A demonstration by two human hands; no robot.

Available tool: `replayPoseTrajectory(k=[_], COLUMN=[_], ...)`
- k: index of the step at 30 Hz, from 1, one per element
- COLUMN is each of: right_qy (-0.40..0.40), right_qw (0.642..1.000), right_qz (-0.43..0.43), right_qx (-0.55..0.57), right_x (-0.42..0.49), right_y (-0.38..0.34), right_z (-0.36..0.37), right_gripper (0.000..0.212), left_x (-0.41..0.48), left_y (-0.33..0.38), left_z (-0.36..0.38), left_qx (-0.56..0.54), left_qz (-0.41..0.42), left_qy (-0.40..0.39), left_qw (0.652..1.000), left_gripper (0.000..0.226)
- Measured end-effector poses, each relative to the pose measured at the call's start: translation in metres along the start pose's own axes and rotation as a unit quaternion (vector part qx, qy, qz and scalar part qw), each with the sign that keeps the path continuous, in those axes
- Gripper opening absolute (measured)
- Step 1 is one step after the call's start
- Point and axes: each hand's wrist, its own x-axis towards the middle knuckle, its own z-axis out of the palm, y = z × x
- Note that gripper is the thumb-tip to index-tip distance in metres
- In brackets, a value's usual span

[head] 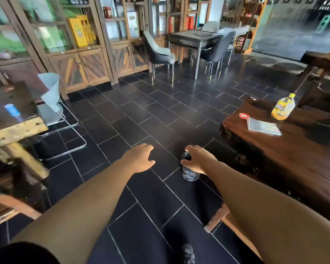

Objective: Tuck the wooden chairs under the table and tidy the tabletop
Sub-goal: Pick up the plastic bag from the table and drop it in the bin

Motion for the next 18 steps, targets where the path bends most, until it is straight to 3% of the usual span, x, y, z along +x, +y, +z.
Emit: replayPoseTrajectory(k=[18], right_qy=[-0.082], right_qw=[0.994], right_qz=[-0.049], right_qx=[-0.059], right_x=[0.349], right_y=[0.009], right_z=[-0.095], right_gripper=[0.066], left_x=[0.312], left_y=[-0.079], left_z=[-0.072], left_qx=[0.03], left_qz=[-0.079], left_qy=[-0.074], left_qw=[0.994], left_gripper=[0.058])
